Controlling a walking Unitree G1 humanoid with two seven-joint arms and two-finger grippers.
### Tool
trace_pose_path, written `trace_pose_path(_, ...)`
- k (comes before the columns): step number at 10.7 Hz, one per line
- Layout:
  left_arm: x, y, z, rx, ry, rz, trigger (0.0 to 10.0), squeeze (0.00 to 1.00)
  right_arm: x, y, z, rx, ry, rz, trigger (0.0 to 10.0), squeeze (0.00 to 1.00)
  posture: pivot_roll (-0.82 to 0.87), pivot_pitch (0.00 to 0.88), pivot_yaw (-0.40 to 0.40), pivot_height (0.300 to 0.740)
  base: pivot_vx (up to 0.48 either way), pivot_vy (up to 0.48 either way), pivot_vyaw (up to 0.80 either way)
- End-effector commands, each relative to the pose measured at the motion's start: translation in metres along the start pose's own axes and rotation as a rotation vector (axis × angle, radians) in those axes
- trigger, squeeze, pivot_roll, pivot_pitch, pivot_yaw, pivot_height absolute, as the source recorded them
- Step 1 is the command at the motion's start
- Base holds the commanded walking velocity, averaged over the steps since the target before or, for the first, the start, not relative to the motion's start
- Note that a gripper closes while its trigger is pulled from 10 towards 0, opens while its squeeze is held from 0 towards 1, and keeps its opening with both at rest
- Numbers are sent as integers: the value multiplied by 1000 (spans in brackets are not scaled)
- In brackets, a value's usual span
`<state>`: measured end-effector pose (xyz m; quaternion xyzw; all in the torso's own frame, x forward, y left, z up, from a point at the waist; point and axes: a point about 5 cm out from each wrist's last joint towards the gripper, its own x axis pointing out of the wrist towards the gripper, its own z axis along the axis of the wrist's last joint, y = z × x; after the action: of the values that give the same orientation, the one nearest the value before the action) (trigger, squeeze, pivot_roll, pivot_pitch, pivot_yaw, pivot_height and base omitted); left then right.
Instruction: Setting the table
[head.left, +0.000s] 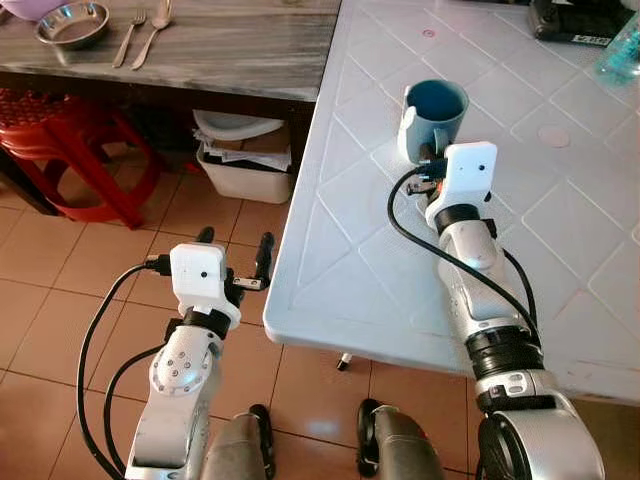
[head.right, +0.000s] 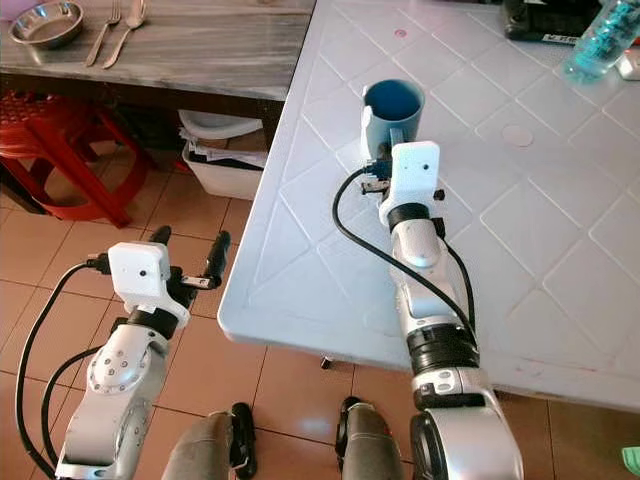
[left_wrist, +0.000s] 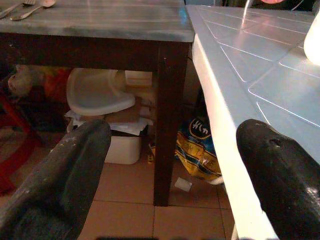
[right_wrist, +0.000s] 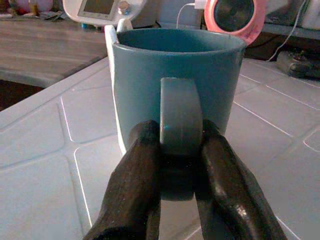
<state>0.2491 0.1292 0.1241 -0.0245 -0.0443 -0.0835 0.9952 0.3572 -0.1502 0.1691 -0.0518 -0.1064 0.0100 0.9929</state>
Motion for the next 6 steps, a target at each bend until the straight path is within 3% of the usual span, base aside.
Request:
trace_pose_path(1,-3,3,-5,12,30,21,10000,0,-4,-2,-1,18,-5,-12,0,0,12,235,27,740,0,0,0)
trace_pose_path(2,-1,5,-5,21,40,47,10000,0,-11,-4,1,32,-26,-20,0,0,11,237,23,740,0,0,0)
trace_pose_path(5,2,10,-4,20,35,61,10000,0,-39,-5,9,63,-95,11,0,0,10,222,16,740,0,464,0)
trace_pose_path(6,6,14,-1,16,23,78,10000,0,-49,1,6,64,-92,55,10000,0,7,215,17,740,0,480,0)
